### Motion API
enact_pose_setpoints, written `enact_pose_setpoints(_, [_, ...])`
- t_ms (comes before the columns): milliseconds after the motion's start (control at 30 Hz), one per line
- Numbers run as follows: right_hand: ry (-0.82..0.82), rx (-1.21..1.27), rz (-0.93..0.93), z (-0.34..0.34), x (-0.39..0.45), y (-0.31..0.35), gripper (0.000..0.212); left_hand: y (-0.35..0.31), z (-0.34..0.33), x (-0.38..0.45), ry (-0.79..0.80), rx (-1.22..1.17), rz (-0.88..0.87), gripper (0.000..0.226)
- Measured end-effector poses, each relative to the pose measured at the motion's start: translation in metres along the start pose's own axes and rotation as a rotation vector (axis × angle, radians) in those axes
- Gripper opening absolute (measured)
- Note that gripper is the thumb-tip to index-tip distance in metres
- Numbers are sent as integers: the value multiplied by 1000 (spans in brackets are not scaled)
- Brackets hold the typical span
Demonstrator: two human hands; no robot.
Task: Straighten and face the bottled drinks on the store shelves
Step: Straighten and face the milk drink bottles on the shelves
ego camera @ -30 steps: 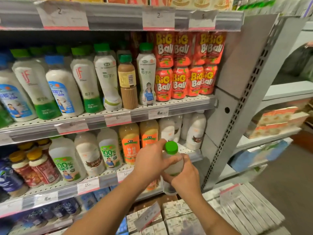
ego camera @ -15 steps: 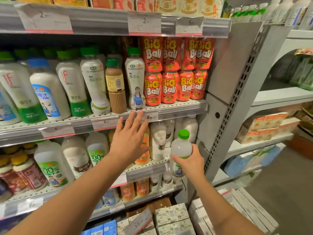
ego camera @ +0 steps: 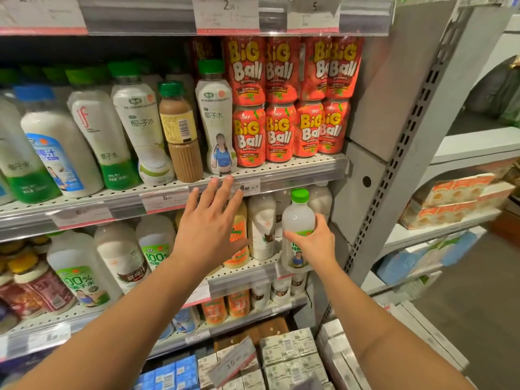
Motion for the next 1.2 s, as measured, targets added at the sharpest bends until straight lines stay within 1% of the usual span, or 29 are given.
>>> enact_pose_setpoints(200, [27,31,-3,-6,4,1,76,-2,-1,0,-21,-21,3,99])
enact_pose_setpoints(300, [7,3,14,-12,4,-2,79,-2,-1,0,-39,-37,-3,94])
enact_pose_setpoints(367, [-13,-79,35,-14,6,-1,80,-2,-1,0,-41,-41,-4,91])
enact_pose_setpoints(400, [-27,-161,38,-15,8,1,82,-2,-1,0,-41,-44,-5,90])
enact_pose_setpoints(467, [-68,-370,30,-15,10,5,92,-2,-1,0,-44,-50,-7,87])
enact_pose_setpoints(533, [-104,-459,16,-15,8,10,99,-2,-2,0,-48,-51,-7,85])
enact_pose_setpoints(600, [-123,-452,18,-16,5,12,95,-2,-2,0,-44,-53,-5,82])
enact_pose_setpoints(733, [-128,-403,17,-15,2,10,89,-1,-3,2,-32,-57,-4,68])
enact_pose_setpoints(833, [-116,-378,50,-15,-1,4,84,-1,-4,1,-33,-63,-6,60])
enact_pose_setpoints(933, [-81,-425,10,-17,-5,-7,77,-2,-3,1,-69,-70,-11,54])
enact_pose_setpoints(1033, [-49,-488,-53,-20,-6,-17,68,-4,-1,2,-101,-69,-7,52])
enact_pose_setpoints(1200, [7,-485,-11,-27,4,-13,56,-4,-3,2,-103,-57,-8,49])
Point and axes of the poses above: each hand's wrist, its own x-axis towards the middle knuckle, its own z-axis out of the back of the hand, y = z × x, the point moved 6 cm from there along x, towards the middle knuckle, and after that the axes turned 5 degrees about -x, right-handed, at the moved point
